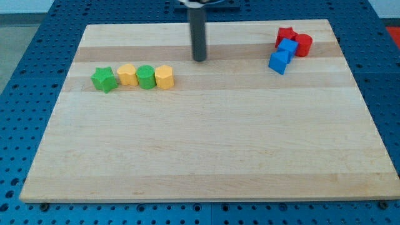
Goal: Push the red star right to the yellow hexagon
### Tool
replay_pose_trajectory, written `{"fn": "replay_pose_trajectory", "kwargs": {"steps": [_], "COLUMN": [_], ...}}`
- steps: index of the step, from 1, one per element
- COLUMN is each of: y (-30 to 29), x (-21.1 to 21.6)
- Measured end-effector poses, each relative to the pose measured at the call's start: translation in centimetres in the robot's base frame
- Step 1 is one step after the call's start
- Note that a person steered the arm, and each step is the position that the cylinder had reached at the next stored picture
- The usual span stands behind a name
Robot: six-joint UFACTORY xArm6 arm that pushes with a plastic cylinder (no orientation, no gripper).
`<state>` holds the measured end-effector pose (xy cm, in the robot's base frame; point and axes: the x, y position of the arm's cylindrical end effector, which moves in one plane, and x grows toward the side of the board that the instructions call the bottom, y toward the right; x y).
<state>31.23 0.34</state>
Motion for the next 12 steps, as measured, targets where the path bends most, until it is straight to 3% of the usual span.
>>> {"fn": "replay_pose_trajectory", "kwargs": {"steps": [3,7,8,9,12], "y": [1.9,14.9,21.6,26.4,25.9], "x": [0.0,12.8,10.1,3.5,0.4]}}
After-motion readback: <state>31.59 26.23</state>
